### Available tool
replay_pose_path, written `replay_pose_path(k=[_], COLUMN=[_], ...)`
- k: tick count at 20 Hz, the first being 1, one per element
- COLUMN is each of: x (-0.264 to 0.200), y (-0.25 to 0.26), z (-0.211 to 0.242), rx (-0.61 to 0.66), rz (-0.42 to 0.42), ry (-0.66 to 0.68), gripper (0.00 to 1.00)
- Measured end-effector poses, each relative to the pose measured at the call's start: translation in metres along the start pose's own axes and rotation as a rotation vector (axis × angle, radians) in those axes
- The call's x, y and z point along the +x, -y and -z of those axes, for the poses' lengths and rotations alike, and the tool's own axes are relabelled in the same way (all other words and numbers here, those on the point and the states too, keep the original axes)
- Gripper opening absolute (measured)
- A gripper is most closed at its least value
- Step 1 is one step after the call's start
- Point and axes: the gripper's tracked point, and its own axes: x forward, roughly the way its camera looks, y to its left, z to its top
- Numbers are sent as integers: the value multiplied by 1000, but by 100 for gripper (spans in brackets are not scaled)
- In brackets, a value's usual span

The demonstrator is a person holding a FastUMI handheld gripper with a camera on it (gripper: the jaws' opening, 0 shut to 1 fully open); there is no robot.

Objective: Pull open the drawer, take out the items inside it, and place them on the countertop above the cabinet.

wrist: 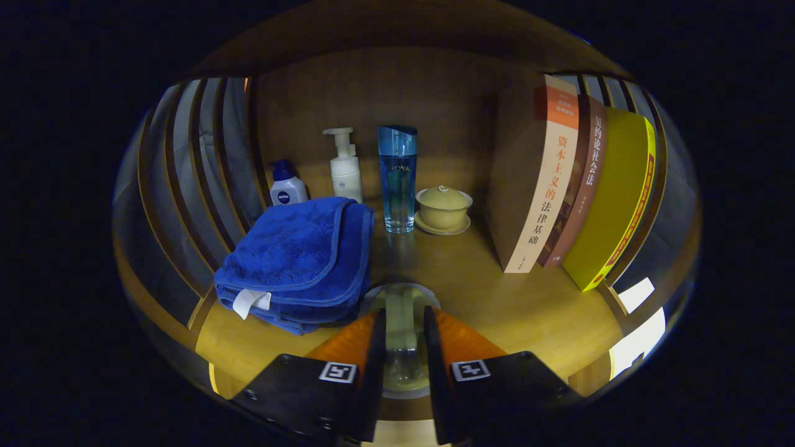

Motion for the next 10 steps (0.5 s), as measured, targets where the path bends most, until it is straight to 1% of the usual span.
replay_pose_path(k=[2,5,7,10], x=[-6,-20,-40,-80], y=[-9,-23,-31,-44], z=[-1,-5,-15,-23], rx=[15,-38,-73,-86], rz=[-44,-99,-110,-127], ry=[12,63,126,190], gripper=[52,81,100,100])
